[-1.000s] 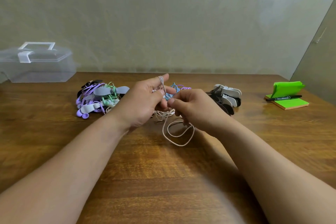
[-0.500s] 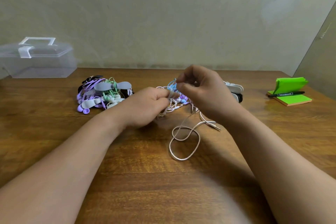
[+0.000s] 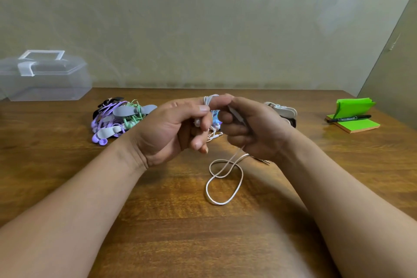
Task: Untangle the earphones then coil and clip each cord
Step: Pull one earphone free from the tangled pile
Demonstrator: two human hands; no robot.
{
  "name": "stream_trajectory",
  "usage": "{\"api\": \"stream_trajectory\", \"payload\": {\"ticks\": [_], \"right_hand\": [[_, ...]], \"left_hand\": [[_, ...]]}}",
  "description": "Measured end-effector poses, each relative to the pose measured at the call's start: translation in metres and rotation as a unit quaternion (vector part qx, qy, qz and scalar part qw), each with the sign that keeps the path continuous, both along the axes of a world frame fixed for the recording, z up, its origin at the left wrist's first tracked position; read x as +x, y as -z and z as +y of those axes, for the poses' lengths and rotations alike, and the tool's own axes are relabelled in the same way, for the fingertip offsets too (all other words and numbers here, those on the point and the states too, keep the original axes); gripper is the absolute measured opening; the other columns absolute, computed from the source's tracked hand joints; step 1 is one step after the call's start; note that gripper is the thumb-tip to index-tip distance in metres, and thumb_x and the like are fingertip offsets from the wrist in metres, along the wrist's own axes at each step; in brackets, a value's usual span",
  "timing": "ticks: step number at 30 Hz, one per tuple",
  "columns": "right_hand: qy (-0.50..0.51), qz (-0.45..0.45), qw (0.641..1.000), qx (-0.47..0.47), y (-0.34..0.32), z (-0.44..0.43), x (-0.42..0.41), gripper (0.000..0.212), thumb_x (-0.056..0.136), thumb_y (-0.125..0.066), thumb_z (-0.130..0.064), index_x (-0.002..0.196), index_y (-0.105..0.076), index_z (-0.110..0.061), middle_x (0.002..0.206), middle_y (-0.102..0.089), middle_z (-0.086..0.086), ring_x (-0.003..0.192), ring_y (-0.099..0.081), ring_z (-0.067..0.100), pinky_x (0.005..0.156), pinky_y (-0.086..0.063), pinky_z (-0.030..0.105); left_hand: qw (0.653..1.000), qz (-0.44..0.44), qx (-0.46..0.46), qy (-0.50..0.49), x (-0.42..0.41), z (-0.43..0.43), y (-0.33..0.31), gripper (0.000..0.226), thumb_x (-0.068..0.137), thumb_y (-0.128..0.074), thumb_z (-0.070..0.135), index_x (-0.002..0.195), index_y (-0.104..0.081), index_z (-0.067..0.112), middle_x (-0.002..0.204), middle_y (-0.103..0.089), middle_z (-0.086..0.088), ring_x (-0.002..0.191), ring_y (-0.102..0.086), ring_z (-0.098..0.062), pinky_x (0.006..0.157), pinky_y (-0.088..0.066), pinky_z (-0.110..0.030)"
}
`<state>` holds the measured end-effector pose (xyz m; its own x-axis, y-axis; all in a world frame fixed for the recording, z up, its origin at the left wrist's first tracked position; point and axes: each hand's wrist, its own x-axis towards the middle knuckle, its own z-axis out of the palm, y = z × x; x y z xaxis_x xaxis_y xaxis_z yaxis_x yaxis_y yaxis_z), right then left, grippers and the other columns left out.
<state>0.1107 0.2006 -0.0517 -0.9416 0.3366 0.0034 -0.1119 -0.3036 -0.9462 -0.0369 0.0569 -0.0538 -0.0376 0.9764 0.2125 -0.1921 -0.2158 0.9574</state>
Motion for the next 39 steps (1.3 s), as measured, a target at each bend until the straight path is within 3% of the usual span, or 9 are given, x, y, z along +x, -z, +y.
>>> {"api": "stream_trajectory", "payload": {"ticks": [6,12,14,17,24,29,33,36,39], "right_hand": [[0.041,0.015,0.993,0.111,0.000,-0.009,-0.003,0.031,0.106,-0.046,-0.010,0.130,-0.064,-0.002,0.065,-0.031,-0.003,0.049,-0.021,0.007,0.042,-0.014,0.021],[0.117,0.013,0.960,0.256,0.006,-0.010,-0.004,0.009,0.102,-0.066,-0.015,0.101,-0.070,-0.006,0.054,-0.045,-0.007,0.046,-0.031,0.009,0.046,-0.026,0.024],[0.151,0.006,0.933,0.327,0.007,-0.010,-0.004,0.009,0.102,-0.067,-0.017,0.097,-0.069,-0.009,0.061,-0.056,-0.010,0.051,-0.043,0.002,0.051,-0.036,0.018],[0.185,-0.024,0.883,0.431,0.012,-0.009,-0.008,0.012,0.102,-0.066,-0.024,0.093,-0.070,-0.017,0.079,-0.065,0.003,0.069,-0.052,0.007,0.067,-0.043,0.031],[0.191,-0.054,0.896,0.397,0.014,0.000,-0.005,0.016,0.105,-0.060,-0.023,0.093,-0.069,-0.018,0.059,-0.057,-0.016,0.053,-0.047,0.001,0.058,-0.037,0.028],[0.144,-0.022,0.941,0.304,0.013,0.006,-0.001,0.012,0.100,-0.067,-0.024,0.091,-0.068,-0.015,0.059,-0.044,-0.003,0.052,-0.033,0.012,0.051,-0.025,0.030],[0.110,-0.014,0.969,0.222,0.010,0.015,0.001,0.032,0.095,-0.074,-0.034,0.111,-0.073,-0.006,0.065,-0.045,-0.001,0.055,-0.027,0.013,0.050,-0.020,0.029],[0.172,-0.025,0.952,0.253,0.016,0.013,-0.002,0.025,0.103,-0.066,-0.034,0.106,-0.073,-0.011,0.067,-0.060,-0.006,0.052,-0.039,0.011,0.048,-0.031,0.026],[0.188,-0.046,0.904,0.382,0.024,-0.002,-0.010,0.028,0.107,-0.058,-0.033,0.100,-0.071,-0.009,0.067,-0.064,-0.010,0.055,-0.049,0.004,0.054,-0.036,0.021]], "left_hand": [[0.997,-0.073,-0.005,-0.019,-0.004,0.003,0.001,0.034,0.098,-0.046,0.018,0.122,-0.069,0.008,0.077,-0.052,0.001,0.046,-0.048,-0.011,0.055,-0.050,-0.029],[0.998,-0.055,-0.040,0.000,0.001,0.001,-0.002,0.017,0.097,-0.042,0.018,0.091,-0.058,0.015,0.070,-0.038,0.002,0.045,-0.037,-0.011,0.053,-0.045,-0.029],[0.997,-0.046,-0.055,-0.012,0.002,0.001,-0.002,0.018,0.097,-0.040,0.017,0.088,-0.056,0.015,0.068,-0.036,0.001,0.045,-0.035,-0.012,0.051,-0.043,-0.029],[0.995,-0.021,-0.078,-0.062,0.004,0.003,-0.001,0.023,0.100,-0.037,0.014,0.087,-0.056,0.014,0.068,-0.035,0.000,0.047,-0.033,-0.014,0.051,-0.043,-0.030],[0.989,-0.054,-0.079,-0.108,0.012,0.007,0.001,0.017,0.105,-0.044,0.006,0.105,-0.061,0.005,0.071,-0.050,-0.004,0.056,-0.046,-0.015,0.058,-0.052,-0.030],[0.994,-0.017,-0.086,-0.061,0.005,0.003,0.001,0.023,0.103,-0.051,0.014,0.116,-0.067,0.003,0.085,-0.062,-0.004,0.059,-0.049,-0.011,0.055,-0.053,-0.026],[0.996,-0.034,-0.064,-0.050,0.003,0.003,0.002,0.035,0.100,-0.055,0.018,0.132,-0.067,0.009,0.092,-0.066,-0.004,0.056,-0.049,-0.010,0.053,-0.052,-0.025],[0.996,-0.038,-0.057,-0.058,0.005,0.004,0.002,0.035,0.096,-0.058,0.019,0.128,-0.072,0.016,0.099,-0.072,-0.006,0.049,-0.050,-0.008,0.051,-0.054,-0.025],[0.993,-0.036,-0.051,-0.101,0.008,0.008,0.006,0.038,0.094,-0.061,0.019,0.131,-0.069,0.017,0.108,-0.076,-0.008,0.040,-0.044,-0.006,0.053,-0.055,-0.024]]}}
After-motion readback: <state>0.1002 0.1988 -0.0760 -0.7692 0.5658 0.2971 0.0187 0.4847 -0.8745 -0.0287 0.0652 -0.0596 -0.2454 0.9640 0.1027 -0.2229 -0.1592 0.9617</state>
